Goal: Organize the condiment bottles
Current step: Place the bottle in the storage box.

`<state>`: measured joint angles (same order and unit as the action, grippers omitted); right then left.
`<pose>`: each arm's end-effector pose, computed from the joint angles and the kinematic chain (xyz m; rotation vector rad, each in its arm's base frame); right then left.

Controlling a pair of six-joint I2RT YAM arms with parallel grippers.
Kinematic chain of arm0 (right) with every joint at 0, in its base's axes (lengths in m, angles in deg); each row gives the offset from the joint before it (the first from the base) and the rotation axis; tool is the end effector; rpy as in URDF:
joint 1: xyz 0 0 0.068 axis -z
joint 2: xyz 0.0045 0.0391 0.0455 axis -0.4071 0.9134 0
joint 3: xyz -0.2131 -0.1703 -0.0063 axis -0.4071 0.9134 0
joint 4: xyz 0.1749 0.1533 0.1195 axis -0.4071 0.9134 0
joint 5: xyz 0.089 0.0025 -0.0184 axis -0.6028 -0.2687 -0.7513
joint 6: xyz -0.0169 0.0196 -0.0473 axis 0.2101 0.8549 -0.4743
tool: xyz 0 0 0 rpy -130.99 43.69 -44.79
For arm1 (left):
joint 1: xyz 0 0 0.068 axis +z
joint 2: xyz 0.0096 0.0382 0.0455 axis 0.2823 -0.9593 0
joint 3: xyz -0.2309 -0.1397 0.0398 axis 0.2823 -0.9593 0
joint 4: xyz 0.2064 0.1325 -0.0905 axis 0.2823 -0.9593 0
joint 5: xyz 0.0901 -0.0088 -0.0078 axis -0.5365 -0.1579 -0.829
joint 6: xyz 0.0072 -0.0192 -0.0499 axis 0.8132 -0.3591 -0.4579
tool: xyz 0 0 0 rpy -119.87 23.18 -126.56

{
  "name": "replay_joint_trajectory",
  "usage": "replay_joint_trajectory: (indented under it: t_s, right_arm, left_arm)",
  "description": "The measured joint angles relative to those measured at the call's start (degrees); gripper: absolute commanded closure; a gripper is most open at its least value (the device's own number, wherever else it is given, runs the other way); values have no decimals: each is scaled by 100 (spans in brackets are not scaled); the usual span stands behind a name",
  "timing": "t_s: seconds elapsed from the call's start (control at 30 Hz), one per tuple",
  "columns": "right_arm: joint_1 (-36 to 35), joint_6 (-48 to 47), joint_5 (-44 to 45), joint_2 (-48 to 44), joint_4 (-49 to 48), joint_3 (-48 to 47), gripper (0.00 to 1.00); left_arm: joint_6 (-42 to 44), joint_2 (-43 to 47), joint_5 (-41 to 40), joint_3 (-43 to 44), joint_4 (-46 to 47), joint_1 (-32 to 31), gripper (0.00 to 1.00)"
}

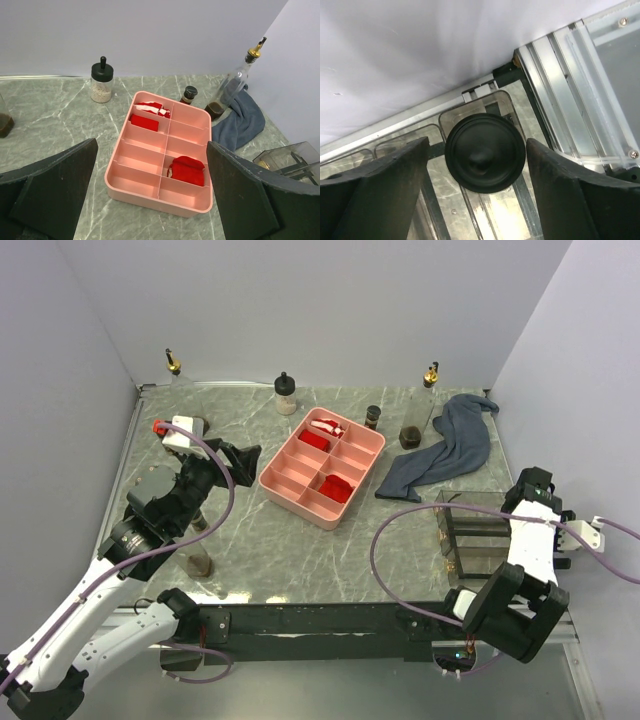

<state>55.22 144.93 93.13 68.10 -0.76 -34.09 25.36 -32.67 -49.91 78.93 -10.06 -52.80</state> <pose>0.1509 -0.1229 0.2371 2.0379 1.3364 -0.9059 0.1328 -0.0865 0.3995 0.0512 1.5580 -0.5437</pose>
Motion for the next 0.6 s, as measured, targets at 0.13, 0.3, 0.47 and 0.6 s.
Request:
replay_joint_trajectory:
  t_s: [0.13,0.3,0.47,0.6]
  right_arm:
    - [11,-81,52,-109,-66,0,2]
    - [17,-229,42,-127,-61,-70,0]
    - [20,-809,-201,-358,-286,-197,0]
    - [20,-1342,-573,-474,-417,-505,0]
  left_arm:
    - [0,28,-4,-11,0,0,3]
    - [0,74,-4,-13,4,0,3]
    - [0,74,-4,-13,2,0,3]
    - [0,76,-7,-11,2,0,3]
